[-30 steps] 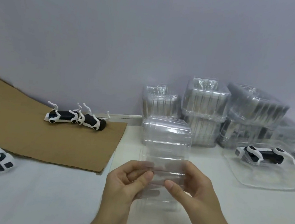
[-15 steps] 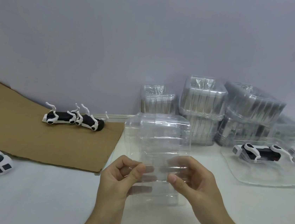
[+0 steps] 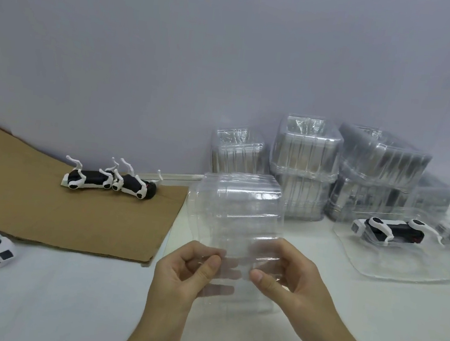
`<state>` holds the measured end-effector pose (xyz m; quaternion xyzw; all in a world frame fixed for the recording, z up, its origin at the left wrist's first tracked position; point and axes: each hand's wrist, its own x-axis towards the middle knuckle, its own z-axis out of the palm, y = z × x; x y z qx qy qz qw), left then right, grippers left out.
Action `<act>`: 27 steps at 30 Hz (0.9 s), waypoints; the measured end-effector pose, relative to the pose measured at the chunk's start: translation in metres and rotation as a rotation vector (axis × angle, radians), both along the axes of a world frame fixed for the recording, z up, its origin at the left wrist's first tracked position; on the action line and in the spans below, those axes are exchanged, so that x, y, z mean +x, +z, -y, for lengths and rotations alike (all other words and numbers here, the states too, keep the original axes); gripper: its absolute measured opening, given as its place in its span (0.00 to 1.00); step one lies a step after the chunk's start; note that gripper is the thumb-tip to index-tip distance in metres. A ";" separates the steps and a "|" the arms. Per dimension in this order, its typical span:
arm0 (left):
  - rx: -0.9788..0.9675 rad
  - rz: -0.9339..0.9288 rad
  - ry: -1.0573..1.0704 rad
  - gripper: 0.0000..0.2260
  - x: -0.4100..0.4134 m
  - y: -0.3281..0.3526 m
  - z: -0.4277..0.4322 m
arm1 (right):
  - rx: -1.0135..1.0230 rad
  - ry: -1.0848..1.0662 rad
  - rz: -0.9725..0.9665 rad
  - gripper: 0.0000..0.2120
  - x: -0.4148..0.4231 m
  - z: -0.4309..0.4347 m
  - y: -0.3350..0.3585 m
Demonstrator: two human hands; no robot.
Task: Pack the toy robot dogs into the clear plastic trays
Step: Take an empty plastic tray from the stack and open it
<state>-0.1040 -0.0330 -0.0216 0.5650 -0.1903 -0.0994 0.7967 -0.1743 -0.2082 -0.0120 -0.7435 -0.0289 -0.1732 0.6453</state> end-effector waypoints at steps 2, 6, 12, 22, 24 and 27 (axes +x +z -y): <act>0.002 0.027 0.000 0.05 -0.001 0.000 -0.001 | -0.035 0.011 0.000 0.10 0.000 -0.001 -0.001; 0.029 0.087 -0.037 0.12 -0.004 0.003 0.000 | -0.044 0.005 0.002 0.10 0.001 0.001 -0.003; 0.067 0.132 0.085 0.05 -0.002 0.001 0.002 | -0.032 0.006 0.015 0.11 0.003 0.000 -0.008; -0.140 -0.216 0.457 0.10 0.036 0.004 -0.028 | 0.002 -0.218 0.200 0.10 0.001 0.043 0.012; -0.179 -0.325 0.517 0.11 0.047 0.002 -0.041 | -0.027 -0.231 0.201 0.09 0.000 0.046 0.014; -0.133 -0.434 0.571 0.11 0.059 -0.006 -0.055 | -0.056 -0.277 0.199 0.10 0.001 0.045 0.010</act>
